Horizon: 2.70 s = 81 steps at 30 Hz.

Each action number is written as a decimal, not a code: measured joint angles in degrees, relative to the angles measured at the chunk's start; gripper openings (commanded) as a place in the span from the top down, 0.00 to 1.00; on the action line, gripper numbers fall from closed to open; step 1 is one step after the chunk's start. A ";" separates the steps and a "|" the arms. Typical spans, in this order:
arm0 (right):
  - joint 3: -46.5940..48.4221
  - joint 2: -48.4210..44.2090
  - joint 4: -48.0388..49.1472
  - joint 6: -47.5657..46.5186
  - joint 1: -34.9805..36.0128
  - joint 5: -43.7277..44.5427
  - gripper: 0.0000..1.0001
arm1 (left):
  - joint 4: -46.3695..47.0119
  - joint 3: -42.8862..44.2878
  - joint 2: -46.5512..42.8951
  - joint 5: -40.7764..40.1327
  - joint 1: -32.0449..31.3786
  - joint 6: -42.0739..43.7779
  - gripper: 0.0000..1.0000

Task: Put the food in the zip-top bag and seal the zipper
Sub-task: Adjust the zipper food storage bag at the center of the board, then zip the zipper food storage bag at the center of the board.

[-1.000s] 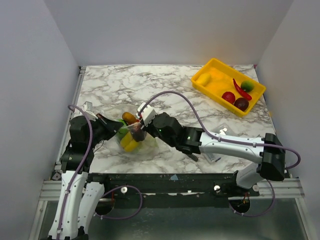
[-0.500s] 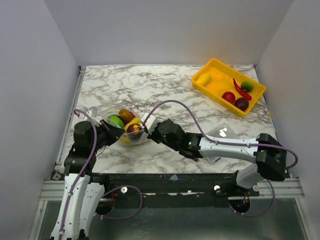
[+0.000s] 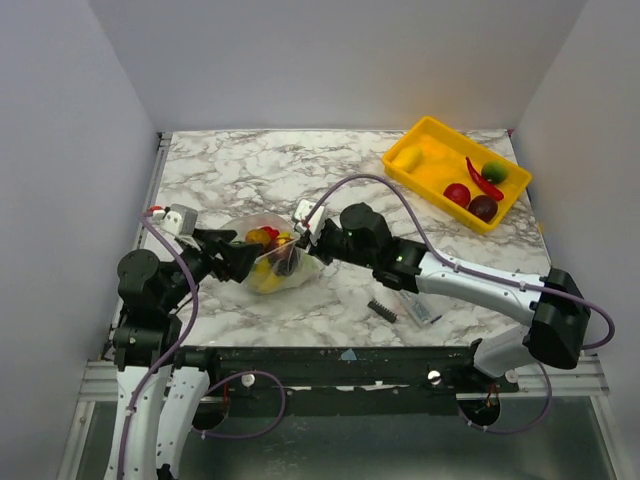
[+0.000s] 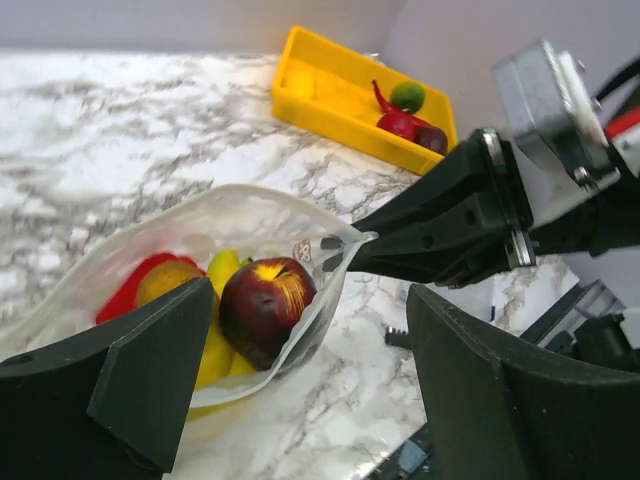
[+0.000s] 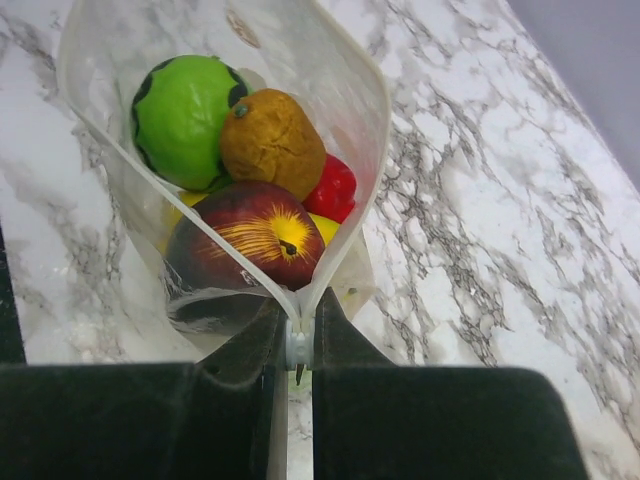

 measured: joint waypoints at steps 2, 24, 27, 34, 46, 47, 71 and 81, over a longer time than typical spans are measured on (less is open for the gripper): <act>1.42 0.17 -1.62 -0.28 -1.75 -4.35 1.00 | 6.40 -2.01 0.37 3.69 -0.33 2.36 0.15; 13.27 3.37 -24.50 -3.23 -9.16 -27.58 1.00 | -2.73 13.31 32.79 25.05 -15.67 55.82 0.04; 13.27 3.34 -25.27 -3.23 -9.16 -28.57 1.00 | -2.91 13.31 34.14 25.16 -15.93 55.95 0.05; 13.49 3.34 -26.60 -3.28 -9.16 -28.79 1.00 | -2.67 13.31 37.05 25.11 -16.70 56.17 0.21; 13.88 3.34 -27.32 -3.21 -9.16 -29.22 1.00 | -2.43 10.58 34.82 20.94 -17.92 57.16 0.68; 13.88 3.32 -27.30 -3.15 -9.16 -29.38 1.00 | -2.45 10.32 34.51 20.65 -18.14 57.09 0.73; -15.13 -6.78 14.82 18.45 -13.09 -30.67 0.46 | 5.68 3.34 29.35 17.44 -18.56 43.34 1.00; -17.49 -4.87 30.62 29.24 -15.96 -37.99 0.68 | 9.53 1.33 28.48 18.80 -18.56 36.81 1.00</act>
